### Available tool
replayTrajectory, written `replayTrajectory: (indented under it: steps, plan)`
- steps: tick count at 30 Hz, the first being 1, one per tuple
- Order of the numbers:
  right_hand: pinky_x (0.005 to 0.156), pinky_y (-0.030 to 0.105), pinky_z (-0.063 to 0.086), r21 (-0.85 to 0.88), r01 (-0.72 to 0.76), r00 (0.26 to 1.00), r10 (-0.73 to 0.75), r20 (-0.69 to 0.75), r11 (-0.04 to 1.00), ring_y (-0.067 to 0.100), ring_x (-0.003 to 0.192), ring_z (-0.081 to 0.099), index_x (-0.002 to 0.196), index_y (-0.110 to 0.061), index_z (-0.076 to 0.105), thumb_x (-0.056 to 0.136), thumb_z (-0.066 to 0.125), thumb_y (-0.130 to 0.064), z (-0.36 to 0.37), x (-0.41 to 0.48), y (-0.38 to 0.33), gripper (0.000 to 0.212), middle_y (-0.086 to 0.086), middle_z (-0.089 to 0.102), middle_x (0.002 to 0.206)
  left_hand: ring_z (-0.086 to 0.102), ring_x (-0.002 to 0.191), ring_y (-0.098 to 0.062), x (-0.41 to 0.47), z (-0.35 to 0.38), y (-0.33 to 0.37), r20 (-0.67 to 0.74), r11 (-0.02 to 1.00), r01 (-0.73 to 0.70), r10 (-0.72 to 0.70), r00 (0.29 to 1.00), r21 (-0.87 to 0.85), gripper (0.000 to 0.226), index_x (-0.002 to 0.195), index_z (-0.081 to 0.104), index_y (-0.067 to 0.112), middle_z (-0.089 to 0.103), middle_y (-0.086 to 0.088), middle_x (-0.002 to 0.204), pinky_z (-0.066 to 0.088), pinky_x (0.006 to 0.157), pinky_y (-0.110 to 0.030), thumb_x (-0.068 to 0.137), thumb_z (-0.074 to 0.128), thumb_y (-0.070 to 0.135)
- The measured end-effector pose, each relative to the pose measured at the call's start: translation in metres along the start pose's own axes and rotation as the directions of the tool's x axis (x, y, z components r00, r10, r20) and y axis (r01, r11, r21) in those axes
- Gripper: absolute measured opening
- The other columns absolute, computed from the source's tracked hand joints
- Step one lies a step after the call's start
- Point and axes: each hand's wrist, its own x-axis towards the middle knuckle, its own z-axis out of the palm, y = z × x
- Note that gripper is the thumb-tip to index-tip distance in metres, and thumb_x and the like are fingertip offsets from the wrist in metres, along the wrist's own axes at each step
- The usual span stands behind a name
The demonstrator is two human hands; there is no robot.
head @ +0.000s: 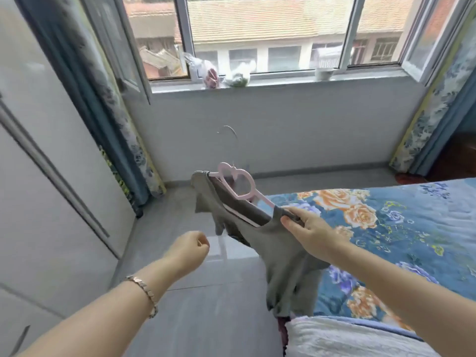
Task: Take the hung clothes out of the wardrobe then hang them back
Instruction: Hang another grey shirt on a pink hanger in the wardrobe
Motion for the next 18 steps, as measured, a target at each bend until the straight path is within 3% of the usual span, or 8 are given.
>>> replayTrajectory:
  steps: [3,6,10,12,14,16,18]
  plan:
    - [0.058,0.006,0.035,-0.07,0.072,0.994,-0.066,0.086,0.995,-0.005,0.06,0.046,0.096,-0.026,0.052,0.098,0.044,-0.012,0.047,-0.015,-0.065,0.016,-0.007,0.051,0.07,0.061,0.089,-0.024,-0.062,-0.05,-0.063,-0.029,0.998,0.062,-0.063,0.998,-0.032,0.02,0.095,0.065,0.011,0.065,-0.007,0.092,0.05,0.078,-0.03,0.088,0.046,0.014]
    - [0.054,0.01,0.034,-0.171,0.157,0.969,-0.119,0.216,0.973,0.004,0.059,0.039,0.096,-0.023,0.049,0.099,0.041,-0.018,0.083,-0.031,-0.126,0.009,-0.008,0.042,0.068,0.061,0.08,-0.027,-0.115,-0.091,-0.117,-0.08,0.984,0.103,-0.116,0.99,-0.148,0.014,0.071,0.059,0.015,0.06,-0.004,0.071,0.054,0.082,-0.038,0.081,0.049,0.011]
    - [0.056,0.012,0.036,-0.224,0.326,0.902,-0.231,0.366,0.918,0.008,0.062,0.043,0.098,-0.027,0.047,0.098,0.042,-0.02,0.129,-0.063,-0.2,0.009,-0.008,0.047,0.071,0.061,0.075,-0.021,-0.201,-0.127,-0.173,-0.145,0.964,0.18,-0.211,0.967,-0.197,0.016,0.077,0.057,0.016,0.061,-0.001,0.072,0.049,0.077,-0.03,0.09,0.049,0.015]
    - [0.066,0.021,0.041,-0.237,0.401,0.852,-0.266,0.45,0.885,0.014,0.072,0.051,0.1,-0.027,0.049,0.098,0.042,-0.021,0.15,-0.079,-0.23,0.009,-0.003,0.056,0.082,0.058,0.067,-0.015,-0.248,-0.137,-0.196,-0.188,0.942,0.223,-0.273,0.943,-0.249,0.019,0.076,0.057,0.015,0.059,0.0,0.07,0.047,0.068,-0.026,0.093,0.05,0.02]
    - [0.075,0.029,0.045,-0.232,0.477,0.796,-0.305,0.522,0.848,0.022,0.084,0.057,0.108,-0.023,0.052,0.098,0.042,-0.023,0.17,-0.096,-0.257,0.014,0.003,0.061,0.095,0.056,0.066,-0.016,-0.295,-0.142,-0.217,-0.242,0.91,0.286,-0.362,0.9,-0.299,0.023,0.07,0.054,0.016,0.058,-0.001,0.069,0.047,0.067,-0.027,0.093,0.052,0.02]
    - [0.074,0.023,0.044,-0.18,0.55,0.732,-0.367,0.574,0.816,0.024,0.089,0.057,0.112,-0.018,0.053,0.098,0.042,-0.023,0.188,-0.118,-0.281,0.018,0.004,0.062,0.099,0.055,0.07,-0.022,-0.343,-0.144,-0.236,-0.293,0.865,0.365,-0.469,0.833,-0.345,0.027,0.065,0.052,0.016,0.059,-0.006,0.071,0.049,0.072,-0.031,0.092,0.051,0.016]
    - [0.069,0.021,0.04,-0.106,0.603,0.654,-0.413,0.634,0.791,0.02,0.088,0.055,0.108,-0.019,0.053,0.099,0.041,-0.022,0.206,-0.141,-0.3,0.015,0.004,0.061,0.098,0.054,0.066,-0.021,-0.393,-0.143,-0.248,-0.328,0.802,0.428,-0.572,0.752,-0.417,0.027,0.066,0.051,0.015,0.057,-0.005,0.07,0.049,0.067,-0.029,0.092,0.047,0.013]
